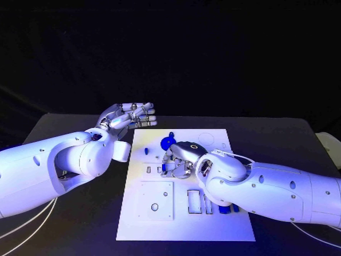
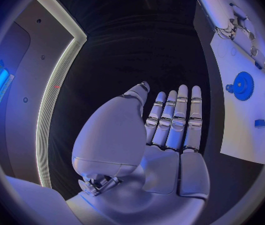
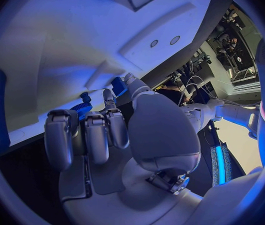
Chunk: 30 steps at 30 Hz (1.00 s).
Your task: Assemble the parts on the task board
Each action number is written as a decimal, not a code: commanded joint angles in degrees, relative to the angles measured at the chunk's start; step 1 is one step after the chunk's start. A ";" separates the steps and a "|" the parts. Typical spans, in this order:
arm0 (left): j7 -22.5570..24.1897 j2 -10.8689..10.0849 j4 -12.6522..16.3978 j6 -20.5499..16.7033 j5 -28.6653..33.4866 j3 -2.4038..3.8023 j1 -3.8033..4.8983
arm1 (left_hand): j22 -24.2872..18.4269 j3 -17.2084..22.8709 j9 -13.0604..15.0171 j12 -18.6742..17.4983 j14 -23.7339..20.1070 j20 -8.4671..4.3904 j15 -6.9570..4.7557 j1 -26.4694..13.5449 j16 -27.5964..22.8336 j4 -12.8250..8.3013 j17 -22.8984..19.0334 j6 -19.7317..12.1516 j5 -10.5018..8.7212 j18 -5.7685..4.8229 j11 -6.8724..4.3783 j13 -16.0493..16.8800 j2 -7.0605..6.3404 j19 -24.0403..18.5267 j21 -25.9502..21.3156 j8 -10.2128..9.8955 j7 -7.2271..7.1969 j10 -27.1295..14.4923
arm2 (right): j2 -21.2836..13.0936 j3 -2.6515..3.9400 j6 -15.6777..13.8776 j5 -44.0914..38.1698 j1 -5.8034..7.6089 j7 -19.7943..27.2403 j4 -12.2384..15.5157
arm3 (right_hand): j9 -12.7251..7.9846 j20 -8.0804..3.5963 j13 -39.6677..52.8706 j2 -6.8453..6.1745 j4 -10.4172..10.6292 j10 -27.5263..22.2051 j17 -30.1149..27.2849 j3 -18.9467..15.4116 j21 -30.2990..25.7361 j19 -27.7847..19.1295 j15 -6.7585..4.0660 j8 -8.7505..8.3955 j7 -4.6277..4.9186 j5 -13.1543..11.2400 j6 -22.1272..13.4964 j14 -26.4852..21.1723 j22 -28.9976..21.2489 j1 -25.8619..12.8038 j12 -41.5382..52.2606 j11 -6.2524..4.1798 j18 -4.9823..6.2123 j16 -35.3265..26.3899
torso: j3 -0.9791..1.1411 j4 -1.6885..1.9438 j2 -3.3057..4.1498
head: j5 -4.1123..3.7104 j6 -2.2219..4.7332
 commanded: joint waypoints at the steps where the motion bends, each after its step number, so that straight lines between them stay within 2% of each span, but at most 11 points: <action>1: 0.06 0.14 -0.01 1.14 0.06 0.04 0.06 | -0.09 -0.07 -0.05 -0.23 0.39 0.02 0.12 0.25 -0.28 -0.38 -0.10 0.31 0.03 1.14 0.14 -0.04 -0.16 0.40 -0.27 -0.27 0.15 0.21 | -0.16 -0.01 -4.02 -0.93 -0.05 0.06 0.40 | -0.10 0.52 6.19 -0.35 0.39 -0.52 13.42 -0.91 -0.37 1.92 0.62 -0.36 0.09 -0.47 -0.65 5.59 9.18 -0.18 -0.33 0.14 0.04 -0.12 | 0.02 0.01 -0.03 | 0.01 0.08; 6: -1.36 0.18 -0.45 2.04 -0.99 0.04 0.05 | -0.11 -0.06 0.00 -0.25 1.31 -0.10 -0.13 0.18 -0.14 -0.42 0.08 0.73 0.03 1.22 -0.09 0.01 -0.16 0.85 -0.07 -0.34 -0.11 0.69 | -1.29 0.07 -7.61 -0.47 -0.04 2.66 1.80 | -0.84 1.07 5.64 -0.89 2.84 -1.12 13.39 -4.52 -0.97 1.53 1.28 -1.92 1.17 -1.06 -4.23 5.58 8.68 -0.18 -0.78 0.99 0.17 -0.13 | 0.07 0.02 -0.12 | 0.02 0.16; 9: -3.43 0.18 -1.05 3.91 -3.06 0.03 0.05 | 0.18 -0.26 0.14 0.29 4.51 -0.72 -1.15 -0.41 0.99 -0.11 0.89 2.28 0.01 1.33 -0.93 0.21 -0.15 2.87 1.05 -0.12 -0.78 2.95 | -2.68 0.34 -9.54 1.89 0.21 6.95 3.09 | -1.35 1.63 5.29 -0.11 4.80 -1.55 13.52 -7.13 -1.86 0.95 1.96 -2.07 1.77 -1.17 -5.64 5.60 7.89 2.00 -1.00 1.62 0.44 -0.09 | 0.02 -0.11 -0.32 | 0.19 0.25; 12: -6.12 0.28 -2.20 6.15 -6.01 0.02 0.05 | 1.17 0.83 0.19 1.56 10.82 -2.63 -3.31 0.28 4.13 -0.35 2.96 4.38 0.11 1.39 -2.56 0.57 0.14 7.33 3.75 0.16 -1.77 7.52 | -4.91 0.64 -11.23 9.34 1.29 13.14 4.65 | -1.51 1.83 4.37 1.56 5.37 -2.54 12.46 -7.12 -3.58 -0.25 2.03 -1.82 1.85 -1.04 -5.78 5.34 6.26 3.17 -1.81 1.76 0.94 -0.45 | 0.05 -0.28 -0.73 | 0.63 0.43; 15: -8.85 0.49 -3.34 7.83 -8.75 0.00 0.06 | 3.26 2.03 0.59 3.08 19.43 -5.89 -6.13 0.69 10.97 -0.52 6.91 7.65 0.03 1.34 -4.86 1.18 -0.45 13.78 8.44 1.21 -3.24 13.27 | -7.81 0.77 -12.38 17.68 2.48 17.72 6.64 | -1.56 1.84 3.43 3.51 5.58 -3.47 11.89 -6.89 -3.91 -0.42 1.98 -1.34 1.76 -1.24 -5.46 5.18 6.00 3.92 -2.62 1.67 1.02 -0.67 | 0.06 -0.28 -1.28 | 0.94 0.25; 21: -18.86 0.89 -5.25 14.81 -20.39 -0.01 0.08 | 7.18 3.40 0.84 5.70 23.89 -9.78 -8.64 -0.27 25.01 0.03 16.47 9.72 -0.05 1.14 -7.17 3.14 -1.56 19.15 15.84 1.35 -5.19 19.86 | -14.66 0.94 -12.02 29.74 5.54 22.56 9.49 | -1.34 1.62 3.27 4.43 5.80 -3.54 11.45 -7.60 -4.19 -0.54 1.67 0.03 1.24 -0.69 -3.85 5.06 5.84 4.08 -2.67 1.25 1.10 -0.85 | 0.26 -0.25 -2.33 | 1.49 -0.25; 23: -23.12 1.10 -5.67 17.54 -25.24 -0.01 0.12 | 8.67 2.77 1.03 7.65 24.05 -10.39 -9.15 -2.77 34.76 2.30 25.47 9.45 0.15 1.01 -7.56 4.96 -1.56 20.07 18.39 1.26 -6.24 20.34 | -16.81 0.95 -12.02 32.91 6.60 23.15 9.61 | -1.31 1.54 3.22 4.47 5.83 -3.56 11.48 -7.89 -4.20 -0.53 1.57 0.31 1.12 -0.48 -3.59 5.07 5.85 4.09 -2.69 1.15 1.09 -0.85 | 0.33 -0.31 -2.81 | 1.62 -0.52; 24: -24.97 1.27 -5.83 18.56 -27.64 -0.01 0.16 | 9.09 2.24 1.18 8.74 24.77 -10.61 -9.14 -4.32 40.29 3.57 31.62 9.77 -0.09 1.09 -7.64 5.73 -1.39 20.37 19.13 1.49 -5.75 21.18 | -17.78 0.96 -12.09 34.36 7.03 23.41 9.54 | -1.31 1.54 3.21 4.47 5.84 -3.56 11.49 -7.91 -4.19 -0.52 1.56 0.33 1.12 -0.46 -3.58 5.08 5.87 4.09 -2.69 1.14 1.09 -0.84 | 0.36 -0.33 -2.93 | 1.65 -0.63; 27: -29.88 2.17 -6.29 20.44 -33.79 0.00 0.52 | 11.94 1.01 1.89 14.77 26.71 -11.84 -9.74 -7.47 57.80 3.52 50.83 9.91 -0.05 1.04 -8.69 10.67 -0.93 22.47 24.00 2.42 -6.25 21.75 | -20.00 0.97 -12.36 37.95 7.78 24.05 9.00 | -1.32 1.45 3.14 4.63 5.83 -3.58 11.44 -8.12 -4.28 -0.56 1.47 0.54 1.03 -0.01 -3.46 5.07 5.81 4.19 -2.73 1.04 1.11 -0.86 | 0.47 -0.26 -3.44 | 1.59 -0.93; 29: -33.88 3.09 -6.79 22.24 -39.11 -0.01 1.10 | 14.40 -0.18 2.64 21.96 27.75 -12.56 -10.37 -8.94 66.85 4.32 61.61 9.34 -0.21 0.98 -9.04 16.43 -1.52 23.29 27.96 3.51 -6.43 21.15 | -21.27 0.97 -12.48 40.24 8.10 24.34 8.33 | -1.36 1.36 3.07 4.76 5.80 -3.60 11.43 -8.40 -4.39 -0.60 1.38 0.72 0.96 0.62 -3.44 5.07 5.73 4.32 -2.76 0.97 1.13 -0.87 | 0.49 -0.23 -3.68 | 1.70 -1.14; 30: -35.35 3.44 -6.95 22.85 -41.07 -0.01 1.30 | 16.03 -0.71 3.45 27.72 28.44 -13.06 -10.49 -10.05 70.42 4.40 66.07 9.10 0.02 1.16 -9.75 21.11 -0.70 23.49 30.50 4.73 -6.88 19.72 | -21.81 0.97 -12.52 41.05 8.20 24.43 8.00 | -1.38 1.32 3.04 4.80 5.79 -3.61 11.40 -8.56 -4.44 -0.62 1.35 0.80 0.94 0.92 -3.45 5.06 5.70 4.37 -2.78 0.94 1.14 -0.89 | 0.50 -0.29 -3.79 | 1.83 -1.36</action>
